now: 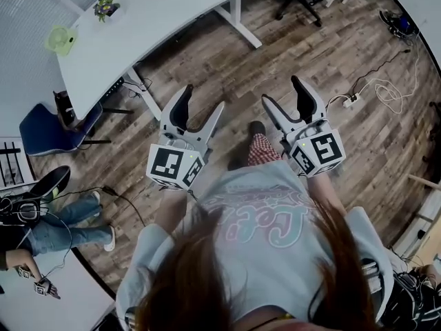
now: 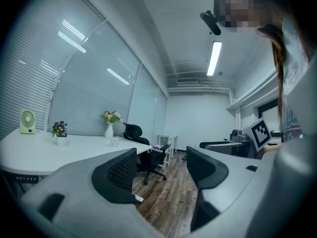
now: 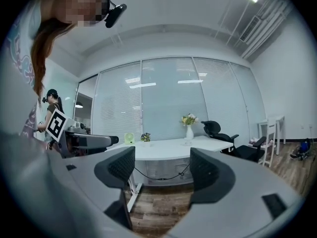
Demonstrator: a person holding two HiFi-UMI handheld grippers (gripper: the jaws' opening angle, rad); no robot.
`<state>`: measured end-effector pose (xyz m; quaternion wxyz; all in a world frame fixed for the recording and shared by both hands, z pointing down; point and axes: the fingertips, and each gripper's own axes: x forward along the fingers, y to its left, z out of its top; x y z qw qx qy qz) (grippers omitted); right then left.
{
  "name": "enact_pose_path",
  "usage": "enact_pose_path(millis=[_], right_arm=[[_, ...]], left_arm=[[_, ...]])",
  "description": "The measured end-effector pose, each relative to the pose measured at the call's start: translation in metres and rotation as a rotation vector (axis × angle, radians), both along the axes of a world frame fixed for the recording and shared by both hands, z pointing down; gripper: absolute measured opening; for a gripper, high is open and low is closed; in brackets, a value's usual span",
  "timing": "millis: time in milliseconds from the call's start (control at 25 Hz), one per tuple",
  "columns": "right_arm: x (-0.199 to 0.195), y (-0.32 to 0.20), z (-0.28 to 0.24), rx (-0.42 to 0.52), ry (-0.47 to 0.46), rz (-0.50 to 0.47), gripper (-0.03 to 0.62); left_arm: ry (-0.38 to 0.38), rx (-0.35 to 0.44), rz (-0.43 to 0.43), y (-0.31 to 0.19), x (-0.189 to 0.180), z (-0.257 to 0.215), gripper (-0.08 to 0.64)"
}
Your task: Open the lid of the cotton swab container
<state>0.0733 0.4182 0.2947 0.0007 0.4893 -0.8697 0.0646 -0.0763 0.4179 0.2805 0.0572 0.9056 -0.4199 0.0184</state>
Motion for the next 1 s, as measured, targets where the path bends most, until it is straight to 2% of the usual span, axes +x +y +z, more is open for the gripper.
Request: enact_pose_path(millis=[600,1000], right_arm=[[0.030,-0.096,0.001,0.002,-0.008,-0.021,0.331],[0.047,-0.155,0.000,0.006,-0.024,-0.086,0.331]], left_arm=[[-0.006,0.001,-0.040,-0.094,0.025,-0.001,0.285],[-0.017,0.012,-0.096,-0.146,0.043,-0.006,0.285]])
